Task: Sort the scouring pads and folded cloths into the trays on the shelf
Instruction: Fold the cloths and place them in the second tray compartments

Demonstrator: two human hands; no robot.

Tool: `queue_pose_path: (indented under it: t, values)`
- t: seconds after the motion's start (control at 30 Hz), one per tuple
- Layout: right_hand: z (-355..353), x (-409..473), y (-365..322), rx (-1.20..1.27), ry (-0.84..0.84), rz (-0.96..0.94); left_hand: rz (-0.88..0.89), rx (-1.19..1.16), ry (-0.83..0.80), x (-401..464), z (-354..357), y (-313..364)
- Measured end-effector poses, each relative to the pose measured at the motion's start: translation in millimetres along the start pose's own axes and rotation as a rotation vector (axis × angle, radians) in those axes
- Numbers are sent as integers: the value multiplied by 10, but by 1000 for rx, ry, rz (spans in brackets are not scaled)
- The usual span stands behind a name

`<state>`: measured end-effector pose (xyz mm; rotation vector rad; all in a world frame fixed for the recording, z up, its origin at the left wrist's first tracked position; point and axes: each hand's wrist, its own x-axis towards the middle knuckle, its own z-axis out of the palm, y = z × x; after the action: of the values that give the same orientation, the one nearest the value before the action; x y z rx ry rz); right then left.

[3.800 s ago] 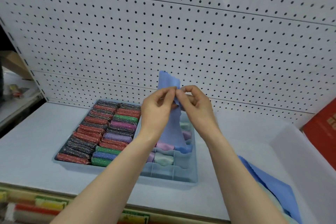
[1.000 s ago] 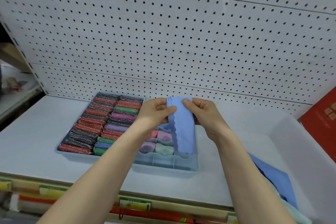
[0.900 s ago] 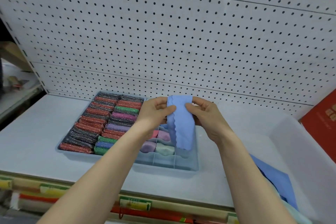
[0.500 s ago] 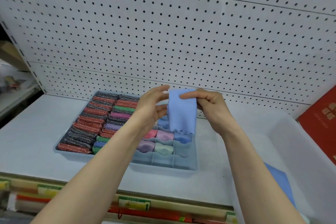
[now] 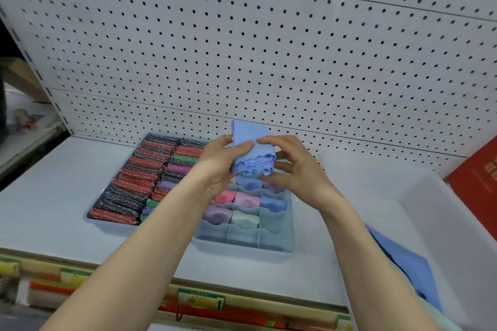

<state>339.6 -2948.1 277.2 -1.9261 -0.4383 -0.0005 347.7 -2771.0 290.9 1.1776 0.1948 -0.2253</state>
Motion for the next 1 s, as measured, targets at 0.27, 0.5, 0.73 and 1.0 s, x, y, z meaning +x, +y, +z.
queue_pose_path:
  t: [0.27,0.5,0.73,1.0]
  values:
    - [39,66,-19,174,203,58,113,31,-21,45,-70,-68]
    - [97,93,-33,508,265,220,180,-71,-86,26,-58,-135]
    - [129,116,-24,412,280,274,177,209,-243,-49,-51,-222]
    - [67,90,6,491,229,243,240,153,-56,14,-73,-256]
